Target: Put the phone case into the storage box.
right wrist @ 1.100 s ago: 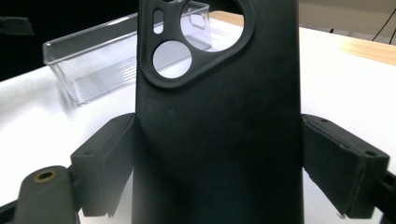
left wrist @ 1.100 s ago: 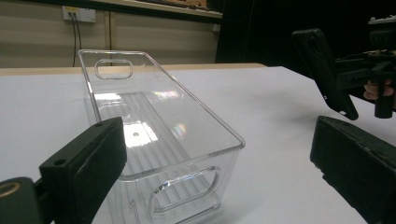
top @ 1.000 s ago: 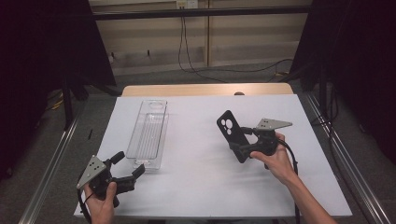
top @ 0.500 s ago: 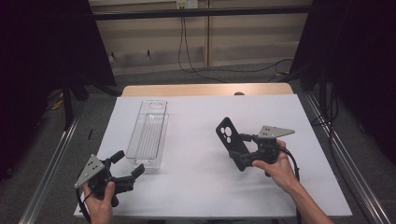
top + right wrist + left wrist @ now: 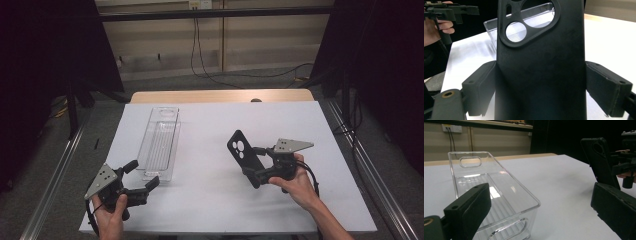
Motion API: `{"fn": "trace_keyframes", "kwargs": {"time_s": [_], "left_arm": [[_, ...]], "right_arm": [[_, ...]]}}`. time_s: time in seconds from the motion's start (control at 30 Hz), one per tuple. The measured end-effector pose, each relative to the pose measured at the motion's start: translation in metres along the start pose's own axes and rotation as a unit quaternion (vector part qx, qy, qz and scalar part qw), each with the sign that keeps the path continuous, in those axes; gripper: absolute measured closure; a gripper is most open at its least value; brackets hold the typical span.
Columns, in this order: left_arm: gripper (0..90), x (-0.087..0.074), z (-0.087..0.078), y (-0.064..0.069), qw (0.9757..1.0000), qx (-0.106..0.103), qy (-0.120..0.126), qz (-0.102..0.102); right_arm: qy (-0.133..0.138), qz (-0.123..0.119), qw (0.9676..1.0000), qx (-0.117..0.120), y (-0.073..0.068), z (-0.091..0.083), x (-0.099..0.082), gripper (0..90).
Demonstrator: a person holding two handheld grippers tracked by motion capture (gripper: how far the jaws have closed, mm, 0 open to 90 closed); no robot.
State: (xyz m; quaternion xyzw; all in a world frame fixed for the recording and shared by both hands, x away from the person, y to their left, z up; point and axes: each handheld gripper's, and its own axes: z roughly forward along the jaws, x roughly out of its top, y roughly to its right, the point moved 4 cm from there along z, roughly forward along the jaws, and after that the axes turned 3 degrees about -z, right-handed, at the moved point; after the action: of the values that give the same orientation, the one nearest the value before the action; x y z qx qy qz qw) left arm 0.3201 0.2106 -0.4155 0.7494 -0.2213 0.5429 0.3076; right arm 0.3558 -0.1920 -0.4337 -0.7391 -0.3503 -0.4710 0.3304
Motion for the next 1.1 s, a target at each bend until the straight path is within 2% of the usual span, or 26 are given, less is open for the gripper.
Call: {"fn": "trace_keyframes", "kwargs": {"time_s": [0.2, 0.27, 0.37, 0.5, 0.63, 0.7, 0.8, 1.0, 1.1], "left_arm": [[2.9, 0.001, 0.006, 0.006, 0.9999, -0.009, -0.007, 0.007], [3.0, 0.001, 0.010, 0.009, 0.9998, -0.017, -0.011, 0.010], [3.6, 0.000, 0.015, 0.013, 0.9991, -0.032, -0.021, 0.015], [3.8, 0.000, 0.022, 0.023, 0.9973, -0.059, -0.030, 0.030], [4.0, 0.000, 0.028, 0.029, 0.9959, -0.071, -0.039, 0.039], [4.0, -0.001, 0.032, 0.032, 0.9953, -0.081, -0.042, 0.033], [4.1, -0.001, 0.038, 0.037, 0.9943, -0.080, -0.049, 0.050], [4.7, 0.001, 0.050, 0.049, 0.9920, -0.104, -0.049, 0.052], [4.8, 0.003, 0.055, 0.052, 0.9902, -0.119, -0.053, 0.052]], "right_arm": [[0.004, 0.000, 1.0000, 0.006, -0.007, -0.004, 0.001, 13.9], [0.014, 0.003, 0.9998, 0.012, -0.010, -0.004, 0.001, 13.9], [0.011, 0.000, 0.9998, 0.018, -0.014, -0.002, -0.001, 14.0], [0.004, 0.004, 0.9996, 0.026, -0.018, 0.005, -0.007, 13.9], [0.001, 0.002, 0.9995, 0.033, -0.022, 0.010, -0.010, 13.9], [0.001, 0.001, 0.9994, 0.035, -0.023, 0.011, -0.009, 13.9], [0.003, 0.000, 0.9993, 0.038, -0.026, 0.011, -0.009, 13.9], [0.006, -0.003, 0.9991, 0.042, -0.028, 0.012, -0.007, 13.9], [0.007, -0.002, 0.9990, 0.045, -0.029, 0.012, -0.007, 13.9]]}}
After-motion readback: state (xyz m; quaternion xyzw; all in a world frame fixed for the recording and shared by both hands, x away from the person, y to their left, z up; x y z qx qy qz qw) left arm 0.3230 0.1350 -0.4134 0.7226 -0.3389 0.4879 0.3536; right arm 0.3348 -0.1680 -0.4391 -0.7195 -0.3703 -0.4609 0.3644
